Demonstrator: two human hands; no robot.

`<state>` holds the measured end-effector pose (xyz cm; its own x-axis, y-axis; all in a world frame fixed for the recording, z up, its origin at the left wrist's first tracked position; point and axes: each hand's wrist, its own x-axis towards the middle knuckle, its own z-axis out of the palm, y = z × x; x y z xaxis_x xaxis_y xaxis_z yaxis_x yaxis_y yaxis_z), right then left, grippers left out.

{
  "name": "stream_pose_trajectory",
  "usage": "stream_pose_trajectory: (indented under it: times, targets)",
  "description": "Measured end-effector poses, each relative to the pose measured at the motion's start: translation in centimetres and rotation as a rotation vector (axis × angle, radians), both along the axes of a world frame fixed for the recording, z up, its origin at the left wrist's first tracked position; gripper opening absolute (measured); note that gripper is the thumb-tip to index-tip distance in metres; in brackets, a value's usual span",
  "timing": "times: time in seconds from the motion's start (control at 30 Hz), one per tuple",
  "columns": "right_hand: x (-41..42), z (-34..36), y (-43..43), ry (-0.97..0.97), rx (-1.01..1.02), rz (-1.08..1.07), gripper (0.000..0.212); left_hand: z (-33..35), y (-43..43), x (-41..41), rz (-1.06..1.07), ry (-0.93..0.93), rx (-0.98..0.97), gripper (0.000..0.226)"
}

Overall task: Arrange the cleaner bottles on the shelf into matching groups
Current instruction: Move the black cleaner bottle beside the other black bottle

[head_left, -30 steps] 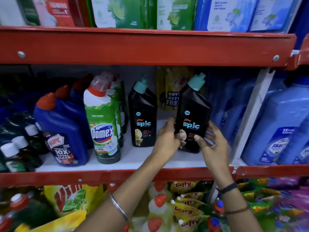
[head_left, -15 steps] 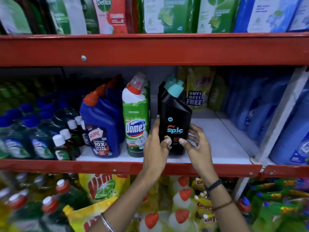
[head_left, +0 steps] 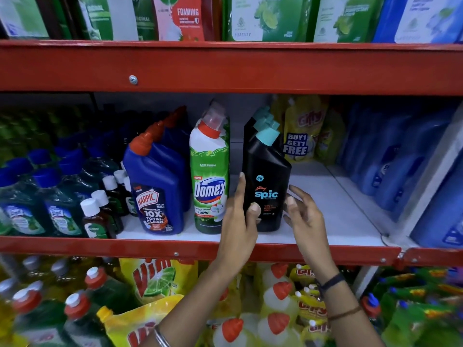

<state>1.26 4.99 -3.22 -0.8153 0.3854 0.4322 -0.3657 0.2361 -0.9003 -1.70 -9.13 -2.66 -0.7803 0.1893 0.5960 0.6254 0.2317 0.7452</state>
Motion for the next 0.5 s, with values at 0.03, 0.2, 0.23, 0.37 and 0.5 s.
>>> stream_pose_trajectory:
  times: [0.03, 0.2, 0.23, 0.37, 0.5]
  targets:
    - [0.1, -0.1, -0.1, -0.009, -0.039, 0.016, 0.040, -0.1, -0.1, -0.1, -0.017, -0.025, -0.006, 0.058]
    - [0.3, 0.2, -0.5, -0.024, -0.089, 0.048, 0.035, 0.7, -0.7, 0.1, -0.058, -0.104, -0.037, 0.051]
    - [0.3, 0.2, -0.5, -0.023, -0.100, 0.051, 0.036, 0.9, -0.8, 0.4, -0.074, -0.118, -0.030, 0.050]
    - [0.5, 0.2, -0.7, -0.028, -0.113, 0.048, 0.039, 1.2, -0.9, 0.9, -0.110, -0.145, -0.001, 0.055]
    - [0.8, 0.3, -1.1, -0.036, -0.063, 0.026, 0.034, 1.3, -1.1, 1.0, -0.074, -0.133, -0.010, 0.051]
